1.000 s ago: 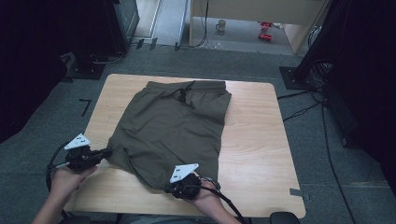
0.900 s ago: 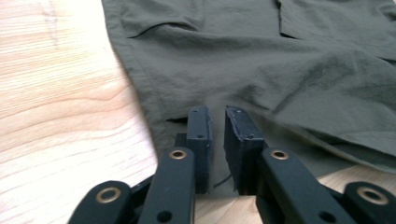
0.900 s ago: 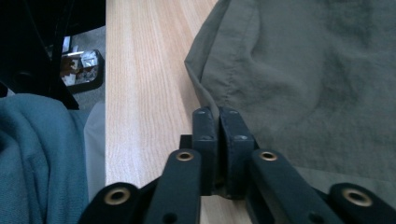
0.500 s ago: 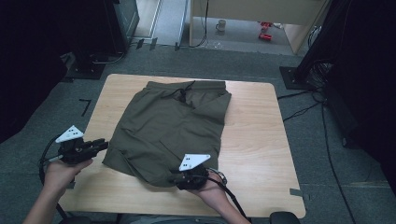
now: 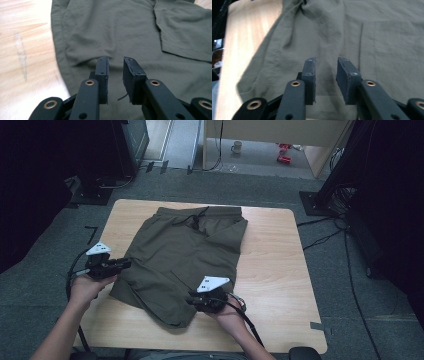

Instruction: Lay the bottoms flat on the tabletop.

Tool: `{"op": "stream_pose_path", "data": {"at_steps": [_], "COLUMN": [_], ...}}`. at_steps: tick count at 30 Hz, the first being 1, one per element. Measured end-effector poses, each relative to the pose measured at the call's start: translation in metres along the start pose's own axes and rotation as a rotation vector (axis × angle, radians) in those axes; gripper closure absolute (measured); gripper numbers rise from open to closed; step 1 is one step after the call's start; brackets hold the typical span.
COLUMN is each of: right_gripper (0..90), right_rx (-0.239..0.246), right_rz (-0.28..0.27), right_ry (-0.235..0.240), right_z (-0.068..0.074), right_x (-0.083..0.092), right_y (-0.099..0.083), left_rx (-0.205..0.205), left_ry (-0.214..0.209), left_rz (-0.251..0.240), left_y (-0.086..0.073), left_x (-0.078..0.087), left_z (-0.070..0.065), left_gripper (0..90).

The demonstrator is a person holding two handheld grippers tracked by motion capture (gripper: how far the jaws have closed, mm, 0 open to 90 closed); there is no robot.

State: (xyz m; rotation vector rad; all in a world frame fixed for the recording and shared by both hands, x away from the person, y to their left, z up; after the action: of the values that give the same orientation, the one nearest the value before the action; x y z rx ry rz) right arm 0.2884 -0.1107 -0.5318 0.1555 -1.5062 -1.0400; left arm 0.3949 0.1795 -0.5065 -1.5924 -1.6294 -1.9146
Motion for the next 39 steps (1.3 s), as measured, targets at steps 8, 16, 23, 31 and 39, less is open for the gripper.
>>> {"op": "stream_pose_path", "data": {"at_steps": [8,16,23,31,39], "right_gripper": [74.5,72.1,69.7,61.5,55.9], "right_rx": [-0.06,-0.092,-0.105,-0.113,-0.116], "right_rz": [-0.02,-0.019,-0.019,-0.006,0.006], "right_ry": [-0.037,-0.078,-0.11,-0.138,-0.171], "right_z": [-0.017,-0.034,-0.048,-0.059,-0.066], "right_x": [-0.01,-0.019,-0.03,-0.045,-0.06], "right_y": [0.005,0.015,0.023,0.033,0.044], "left_rx": [-0.005,0.003,-0.012,-0.01,-0.041], "left_ry": [0.007,0.011,-0.014,-0.012,-0.004], "left_rz": [0.019,0.026,0.064,0.065,0.082], "left_y": [0.018,0.036,0.043,0.041,0.031], "left_x": [-0.022,-0.04,-0.06,-0.074,-0.079], "left_z": [0.001,0.005,0.003,0.0,0.0], "left_gripper": [80.5,80.7,76.7,70.4,64.1]}}
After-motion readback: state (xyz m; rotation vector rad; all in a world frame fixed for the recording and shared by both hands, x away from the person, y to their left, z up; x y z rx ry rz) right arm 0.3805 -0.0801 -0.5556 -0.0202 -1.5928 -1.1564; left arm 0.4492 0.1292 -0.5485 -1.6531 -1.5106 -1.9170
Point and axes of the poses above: each handheld gripper's, and its own axes: x roughly backward along the jaws, y roughly out of its top, z roughly to its left, the point moved 6 cm from there along -x, roughly forward along the jaws, and after that the axes turned 11 degrees about z, right-handed, at the moved point
